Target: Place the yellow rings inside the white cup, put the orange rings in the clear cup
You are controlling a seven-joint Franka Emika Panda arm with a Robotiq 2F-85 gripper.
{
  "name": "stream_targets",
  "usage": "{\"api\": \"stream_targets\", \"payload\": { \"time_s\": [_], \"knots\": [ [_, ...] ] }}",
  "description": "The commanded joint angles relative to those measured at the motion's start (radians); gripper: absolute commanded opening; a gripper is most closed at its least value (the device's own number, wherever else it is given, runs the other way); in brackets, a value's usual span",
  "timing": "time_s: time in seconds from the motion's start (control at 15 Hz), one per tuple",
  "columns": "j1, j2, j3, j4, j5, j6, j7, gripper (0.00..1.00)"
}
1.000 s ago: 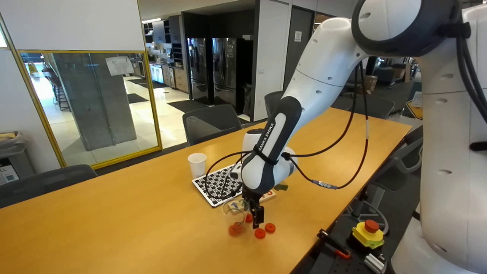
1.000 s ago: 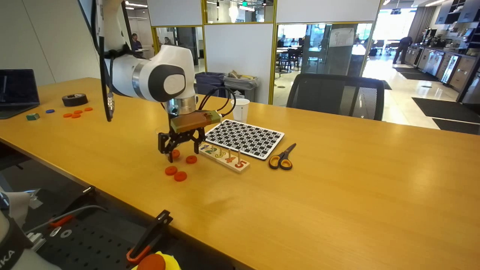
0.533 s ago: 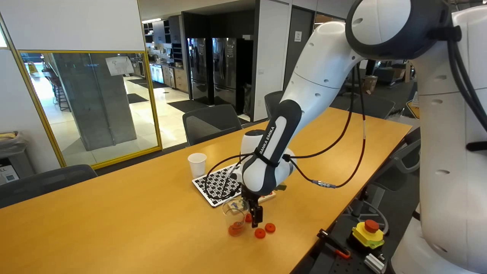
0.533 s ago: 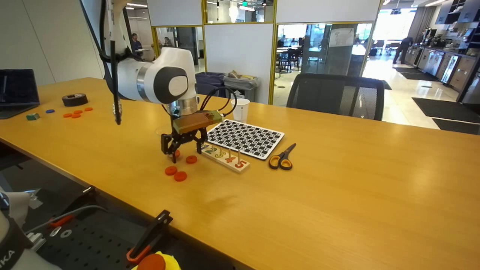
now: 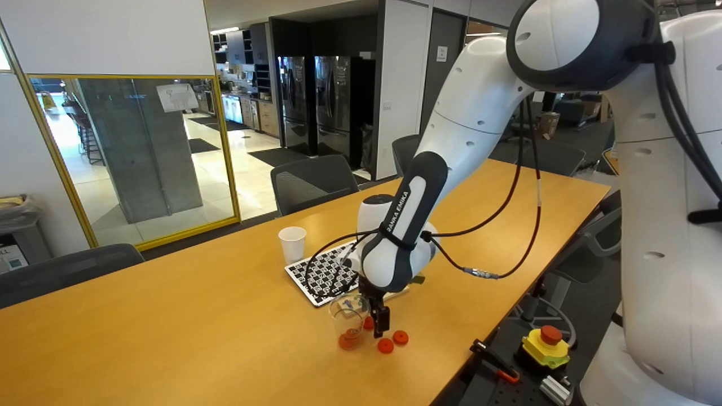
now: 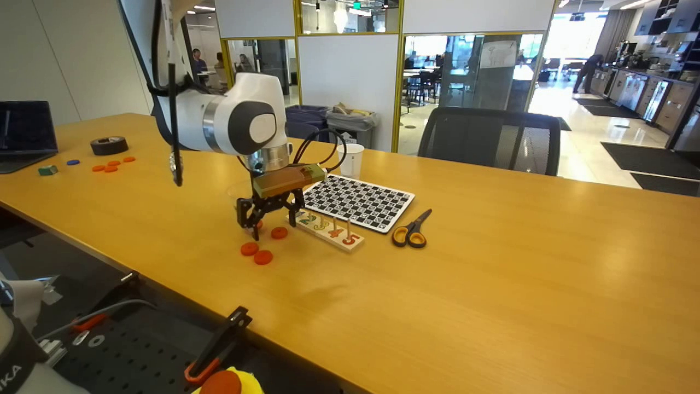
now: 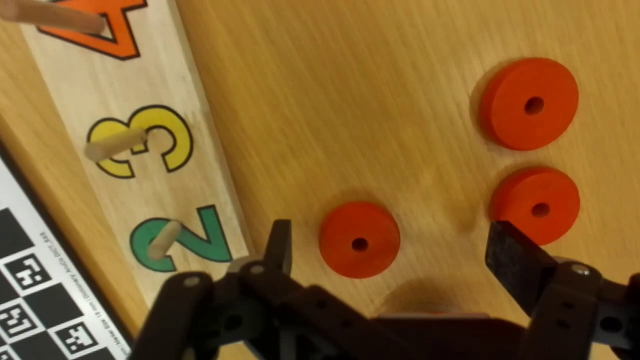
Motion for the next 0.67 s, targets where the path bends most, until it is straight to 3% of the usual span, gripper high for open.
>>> {"api": "stream_targets", "payload": {
  "time_s": [0.0,0.6],
  "knots": [
    [-0.010,0.018,0.003,0.019,-0.033,0.019,0.034,1.00],
    [-0.023,0.036,0.013,0.029,-0.028,0.018,0.034,1.00]
  ]
}}
